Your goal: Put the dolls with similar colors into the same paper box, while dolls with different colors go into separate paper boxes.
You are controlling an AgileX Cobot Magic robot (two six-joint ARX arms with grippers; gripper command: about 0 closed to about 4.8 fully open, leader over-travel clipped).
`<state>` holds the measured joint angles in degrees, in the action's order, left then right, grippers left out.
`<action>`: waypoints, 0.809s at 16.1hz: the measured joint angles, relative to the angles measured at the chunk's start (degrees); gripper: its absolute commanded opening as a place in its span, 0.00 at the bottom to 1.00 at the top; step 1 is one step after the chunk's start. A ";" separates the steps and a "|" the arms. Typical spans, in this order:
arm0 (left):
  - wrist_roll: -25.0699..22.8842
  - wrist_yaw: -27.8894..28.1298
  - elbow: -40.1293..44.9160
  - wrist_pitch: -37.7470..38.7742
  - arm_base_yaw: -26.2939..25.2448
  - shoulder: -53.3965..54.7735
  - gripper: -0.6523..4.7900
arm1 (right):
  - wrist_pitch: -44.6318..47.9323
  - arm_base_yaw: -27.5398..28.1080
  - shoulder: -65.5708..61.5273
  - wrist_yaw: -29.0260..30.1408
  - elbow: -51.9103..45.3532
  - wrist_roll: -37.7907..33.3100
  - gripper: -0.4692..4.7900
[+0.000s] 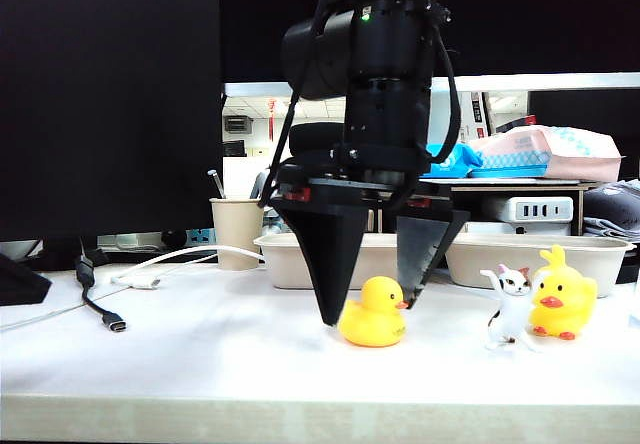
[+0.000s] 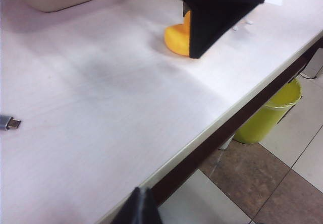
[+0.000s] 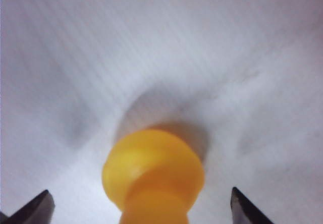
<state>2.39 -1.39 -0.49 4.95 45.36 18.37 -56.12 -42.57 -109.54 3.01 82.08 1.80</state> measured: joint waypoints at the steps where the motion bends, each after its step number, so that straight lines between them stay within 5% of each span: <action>1: 0.02 0.02 0.00 0.00 0.00 0.00 0.11 | -0.31 -0.02 0.00 0.02 0.00 0.00 1.00; 7: 0.00 0.02 0.00 0.00 0.00 0.00 0.11 | -0.37 -0.02 -0.83 0.26 0.00 0.00 0.99; 10: 0.00 0.02 0.00 0.00 -0.02 -0.02 0.11 | -0.37 -0.04 -1.25 0.94 0.00 -0.17 0.64; 13: 0.00 0.00 0.00 0.00 -0.02 -0.02 0.11 | -0.35 -0.07 -1.66 1.09 0.00 -0.31 0.64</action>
<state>2.39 -1.39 -0.49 4.95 45.34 18.35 -56.47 -42.63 -111.20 4.10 82.08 1.50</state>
